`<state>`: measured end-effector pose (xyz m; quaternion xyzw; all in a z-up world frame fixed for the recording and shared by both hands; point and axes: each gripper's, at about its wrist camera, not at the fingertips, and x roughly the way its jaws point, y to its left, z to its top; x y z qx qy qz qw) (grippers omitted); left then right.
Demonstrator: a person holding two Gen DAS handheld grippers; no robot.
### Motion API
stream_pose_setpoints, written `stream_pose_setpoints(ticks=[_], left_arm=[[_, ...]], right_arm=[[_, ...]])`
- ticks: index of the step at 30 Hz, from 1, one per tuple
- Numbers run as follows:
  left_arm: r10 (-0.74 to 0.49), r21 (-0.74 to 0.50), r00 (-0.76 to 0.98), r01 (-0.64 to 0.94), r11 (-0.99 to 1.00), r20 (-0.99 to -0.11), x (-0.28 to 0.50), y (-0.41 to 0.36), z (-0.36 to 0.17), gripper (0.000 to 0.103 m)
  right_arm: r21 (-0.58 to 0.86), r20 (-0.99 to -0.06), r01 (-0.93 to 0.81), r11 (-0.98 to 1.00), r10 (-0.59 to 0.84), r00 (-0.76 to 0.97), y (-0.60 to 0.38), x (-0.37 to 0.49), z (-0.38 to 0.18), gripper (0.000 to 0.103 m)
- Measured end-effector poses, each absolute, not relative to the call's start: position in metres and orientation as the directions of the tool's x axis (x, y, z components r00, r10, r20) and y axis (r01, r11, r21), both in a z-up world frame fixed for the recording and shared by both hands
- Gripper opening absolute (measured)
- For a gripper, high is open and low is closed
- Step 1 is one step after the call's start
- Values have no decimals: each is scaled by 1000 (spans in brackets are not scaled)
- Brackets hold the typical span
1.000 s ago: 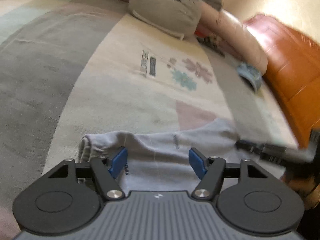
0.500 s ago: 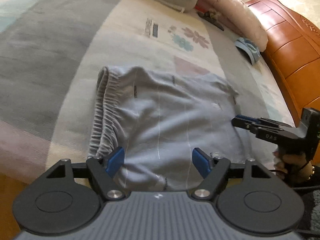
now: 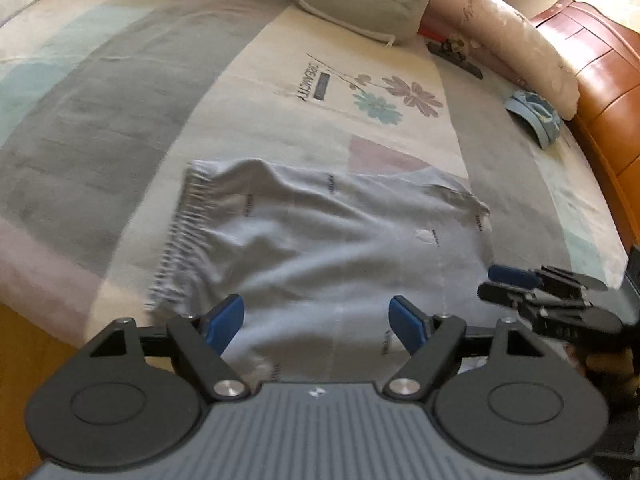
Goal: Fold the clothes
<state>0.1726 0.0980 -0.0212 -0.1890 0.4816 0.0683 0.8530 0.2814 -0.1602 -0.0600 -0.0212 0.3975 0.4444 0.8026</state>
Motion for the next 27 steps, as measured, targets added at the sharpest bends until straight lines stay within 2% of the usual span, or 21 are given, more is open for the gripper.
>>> stream_pose_setpoints(ticks=[3, 9, 13, 17, 20, 24, 27], left_arm=[[-41, -230, 530, -295, 927, -847, 188, 89, -26, 79], [-41, -278, 628, -283, 918, -777, 235, 102, -28, 80], [18, -209, 586, -318, 925, -810, 256, 124, -49, 78], [14, -244, 624, -325, 914, -781, 250, 146, -30, 79], [-44, -283, 656, -263, 923, -753, 235, 152, -12, 81], [-175, -357, 640, -166, 919, -748, 214, 156, -22, 85], [-177, -375, 592, -230, 898, -786, 200, 166, -45, 81]], right_arm=[[332, -644, -751, 571, 719, 262, -169, 278, -56, 55], [347, -638, -777, 525, 739, 215, -174, 271, -53, 57], [335, -639, -779, 531, 735, 226, -173, 267, -49, 58], [325, -645, -749, 577, 715, 271, -176, 266, -46, 58], [329, -648, -713, 620, 697, 308, -173, 268, -43, 58], [317, -655, -678, 663, 670, 349, -158, 266, -38, 59], [290, -674, -647, 705, 630, 385, -141, 262, -37, 64]])
